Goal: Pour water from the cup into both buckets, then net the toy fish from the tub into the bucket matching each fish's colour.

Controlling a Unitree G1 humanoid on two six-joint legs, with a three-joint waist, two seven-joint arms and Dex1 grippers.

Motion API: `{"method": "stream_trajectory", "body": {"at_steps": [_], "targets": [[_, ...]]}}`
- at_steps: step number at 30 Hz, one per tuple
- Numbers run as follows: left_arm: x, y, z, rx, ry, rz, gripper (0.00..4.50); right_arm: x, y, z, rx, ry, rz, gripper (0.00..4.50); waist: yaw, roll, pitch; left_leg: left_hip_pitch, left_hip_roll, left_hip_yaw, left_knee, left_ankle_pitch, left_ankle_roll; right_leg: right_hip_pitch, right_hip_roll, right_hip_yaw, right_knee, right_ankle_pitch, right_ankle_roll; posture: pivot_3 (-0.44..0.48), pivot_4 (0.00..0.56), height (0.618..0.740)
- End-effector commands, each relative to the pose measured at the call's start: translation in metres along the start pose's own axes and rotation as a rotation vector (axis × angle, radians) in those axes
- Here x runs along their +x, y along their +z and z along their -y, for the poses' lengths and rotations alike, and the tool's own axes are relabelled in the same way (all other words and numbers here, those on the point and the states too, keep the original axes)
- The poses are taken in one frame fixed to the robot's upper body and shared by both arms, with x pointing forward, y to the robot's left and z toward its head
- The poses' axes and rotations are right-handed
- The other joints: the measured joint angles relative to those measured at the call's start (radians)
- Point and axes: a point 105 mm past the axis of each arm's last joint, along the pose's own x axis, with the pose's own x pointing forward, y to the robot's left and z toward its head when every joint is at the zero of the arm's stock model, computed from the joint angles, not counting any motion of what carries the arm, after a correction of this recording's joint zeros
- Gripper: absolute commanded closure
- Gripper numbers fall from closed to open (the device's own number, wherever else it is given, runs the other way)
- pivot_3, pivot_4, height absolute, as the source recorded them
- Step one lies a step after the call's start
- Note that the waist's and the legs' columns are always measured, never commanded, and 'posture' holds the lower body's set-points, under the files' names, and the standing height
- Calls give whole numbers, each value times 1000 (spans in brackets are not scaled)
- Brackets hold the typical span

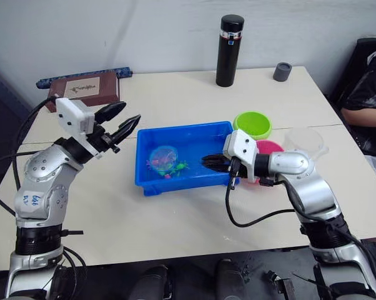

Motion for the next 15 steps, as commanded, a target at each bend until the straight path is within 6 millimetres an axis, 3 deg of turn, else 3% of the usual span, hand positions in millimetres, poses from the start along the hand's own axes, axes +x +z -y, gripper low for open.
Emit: {"method": "stream_trajectory", "body": {"at_steps": [1, 5, 9, 15], "targets": [[-11, -12, 14, -10, -2, -32, 1976, -10, 4, 23, -78, -80, -1, 4500, -2, 0, 0, 0, 0, 1, 0, 0, 0, 0, 0, 0, 0, 0, 0, 0, 150, 740], [-17, -24, 34, -47, -53, -69, 1976, -13, -5, 36, -132, -102, -28, 4500, -1, 0, 0, 0, 0, 2, 0, 0, 0, 0, 0, 2, 0, 0, 0, 0, 150, 740], [-28, -41, 69, -110, -165, -127, 1976, -26, -27, 50, -252, -95, -124, 4500, -1, 0, 0, 1, 0, 3, -1, 0, 0, 0, 0, 3, 0, 0, 0, 0, 150, 740], [-29, -42, 71, -116, -163, -124, 1976, -37, -37, 53, -318, -34, -167, 4500, -2, 0, 0, 2, 0, 3, -1, 0, 1, 0, 0, 3, -1, 0, 0, 0, 150, 740]]}}
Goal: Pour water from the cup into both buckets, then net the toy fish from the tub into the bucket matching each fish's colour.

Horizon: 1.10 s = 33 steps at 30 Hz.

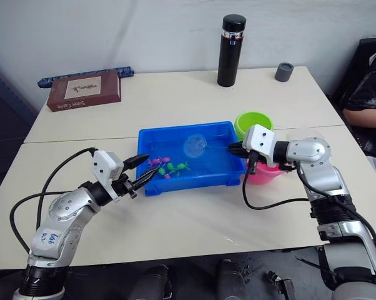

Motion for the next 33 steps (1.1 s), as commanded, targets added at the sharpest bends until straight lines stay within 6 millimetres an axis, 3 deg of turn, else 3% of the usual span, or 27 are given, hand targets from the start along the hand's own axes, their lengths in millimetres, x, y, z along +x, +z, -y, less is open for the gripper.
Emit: {"method": "stream_trajectory", "body": {"at_steps": [1, 5, 19, 33], "targets": [[-1, 14, 3, 34, -12, 52, 1976, -10, 4, 7, -95, 20, -8, 4500, -3, 0, 0, 0, 0, 0, 0, 0, 0, 0, 0, 0, 0, 0, 0, 0, 150, 740], [1, 13, 8, 19, -11, 60, 1976, -19, -2, 11, -124, 53, -46, 4500, -2, 0, 0, 0, 0, 1, 0, 0, 0, 0, 0, 1, 0, 0, 0, 0, 150, 740], [7, 22, 26, 42, -78, 101, 1976, -16, -11, 1, -155, 192, -71, 4500, -3, 0, 0, 1, 0, 1, 0, 0, 0, 0, 0, 1, 0, 0, 0, 0, 150, 740], [10, 22, 31, 35, -83, 108, 1976, 1, 2, 12, -79, 282, -85, 4500, -2, 0, 0, 1, 0, 1, 0, 0, -1, 0, 0, 1, 0, 0, 0, 0, 150, 740]]}}
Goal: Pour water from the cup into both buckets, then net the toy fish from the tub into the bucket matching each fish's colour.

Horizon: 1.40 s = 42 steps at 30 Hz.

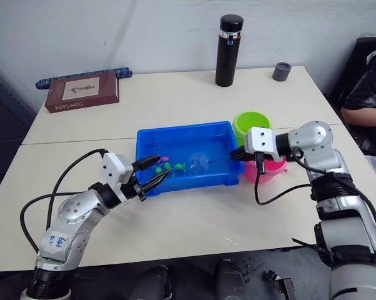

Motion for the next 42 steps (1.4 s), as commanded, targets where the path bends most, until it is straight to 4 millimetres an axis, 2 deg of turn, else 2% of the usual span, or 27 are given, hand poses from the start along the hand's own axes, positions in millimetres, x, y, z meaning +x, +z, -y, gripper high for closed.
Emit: {"method": "stream_trajectory", "body": {"at_steps": [1, 14, 27, 36, 42], "targets": [[1, 12, 5, 34, -9, 49, 1976, 0, 4, 5, 1, 18, -6, 4500, 0, 0, 0, 0, 0, 0, 0, 0, 0, 0, 0, 0, 0, 0, 0, 0, 150, 740], [2, 12, 7, 36, -7, 51, 1976, 8, -8, 2, 21, 108, -74, 4500, -1, 0, 0, 0, 0, 0, 0, 0, 0, 0, 0, 0, 0, 0, 0, 0, 150, 740], [4, 12, 8, 34, -3, 56, 1976, 18, 5, 5, 136, 152, -6, 4500, 0, 0, 0, 0, 0, 0, 0, 0, -1, 0, 0, 0, 0, 0, 0, 0, 150, 740], [4, 13, 9, 34, -7, 59, 1976, 9, 12, 8, 341, 174, 40, 4500, 0, 0, 0, 0, 0, 0, 0, 0, -1, 0, 0, 0, 0, 0, 0, 0, 150, 740], [5, 13, 9, 35, -12, 62, 1976, 4, 15, 9, 409, 153, 67, 4500, 0, 0, 0, 0, 0, 0, 0, 0, 0, 0, 0, 0, 0, 0, 0, 0, 150, 740]]}}
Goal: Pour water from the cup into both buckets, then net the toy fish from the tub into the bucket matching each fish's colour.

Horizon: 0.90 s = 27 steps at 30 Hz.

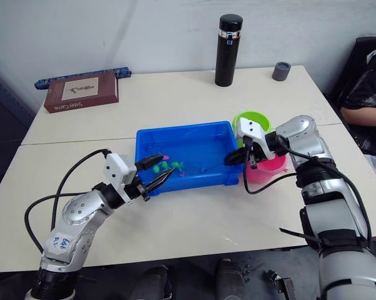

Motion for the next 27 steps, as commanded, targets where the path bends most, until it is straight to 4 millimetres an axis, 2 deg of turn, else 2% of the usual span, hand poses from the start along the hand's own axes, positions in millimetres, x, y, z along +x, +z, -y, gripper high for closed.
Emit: {"method": "stream_trajectory", "body": {"at_steps": [1, 12, 20, 27], "targets": [[1, 12, 4, 34, -18, 47, 1976, -13, 17, -1, -6, 8, 63, 4500, 0, 0, 0, 0, 0, 0, 0, 0, 0, 0, 0, 0, 0, 0, 0, 0, 150, 740], [3, 12, 6, 32, -34, 47, 1976, -21, 23, -6, 42, -42, 131, 4500, 1, 0, 0, 0, 0, 0, 0, 0, 0, 0, 0, 0, 0, 0, 0, 0, 150, 740], [6, 12, 6, 33, -51, 48, 1976, -31, 32, -1, 136, -116, 226, 4500, 2, 0, 0, 0, 0, 0, 0, 0, 0, 0, 0, 0, 0, 0, 0, 0, 150, 740], [7, 13, 7, 33, -61, 49, 1976, -40, 32, 0, 183, -154, 264, 4500, 2, 0, 0, -1, 0, 0, 0, 0, 1, 0, 0, 0, -1, 0, 0, 0, 150, 740]]}}
